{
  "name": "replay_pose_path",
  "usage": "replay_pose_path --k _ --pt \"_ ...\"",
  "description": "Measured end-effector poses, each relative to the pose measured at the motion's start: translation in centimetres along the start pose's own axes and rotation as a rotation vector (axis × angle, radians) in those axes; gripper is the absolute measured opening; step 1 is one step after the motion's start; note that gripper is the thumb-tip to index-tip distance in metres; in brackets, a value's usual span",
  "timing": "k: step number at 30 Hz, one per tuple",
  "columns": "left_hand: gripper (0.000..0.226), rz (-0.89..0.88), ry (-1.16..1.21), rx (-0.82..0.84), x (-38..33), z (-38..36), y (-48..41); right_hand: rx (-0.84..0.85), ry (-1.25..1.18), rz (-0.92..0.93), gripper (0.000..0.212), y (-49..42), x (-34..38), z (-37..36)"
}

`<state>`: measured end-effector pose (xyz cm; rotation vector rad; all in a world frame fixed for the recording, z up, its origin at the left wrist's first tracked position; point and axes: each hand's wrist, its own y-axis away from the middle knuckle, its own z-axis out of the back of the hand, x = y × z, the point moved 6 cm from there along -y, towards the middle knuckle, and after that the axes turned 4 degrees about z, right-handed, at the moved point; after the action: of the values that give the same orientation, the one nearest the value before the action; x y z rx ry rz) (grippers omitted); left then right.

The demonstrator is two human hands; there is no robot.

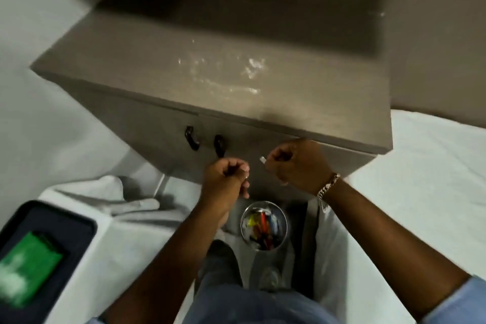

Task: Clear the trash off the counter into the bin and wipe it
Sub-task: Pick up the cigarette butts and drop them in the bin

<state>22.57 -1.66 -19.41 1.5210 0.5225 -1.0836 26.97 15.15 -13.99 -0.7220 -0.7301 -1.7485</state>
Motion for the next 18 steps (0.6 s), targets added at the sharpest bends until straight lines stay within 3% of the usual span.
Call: replay_pose_path --k 6,14,18 --pt "0.01 0.277 -0.091 -0.098 10.0 -4.3 -0.3 0.025 -0.032 -0.366 0.04 4.4 -11.6 -5.7" --pt "0.023 0.556 -0.088 -0.13 19.5 -6.3 -5.0 0.082 -0.114 -0.639 0.012 5.1 -21.7 -13.9" --pt "0.022 0.636 -0.034 -0.04 21.0 -5.6 -4.3 0.116 -0.1 -0.682 0.015 6.2 -24.5 -14.7"
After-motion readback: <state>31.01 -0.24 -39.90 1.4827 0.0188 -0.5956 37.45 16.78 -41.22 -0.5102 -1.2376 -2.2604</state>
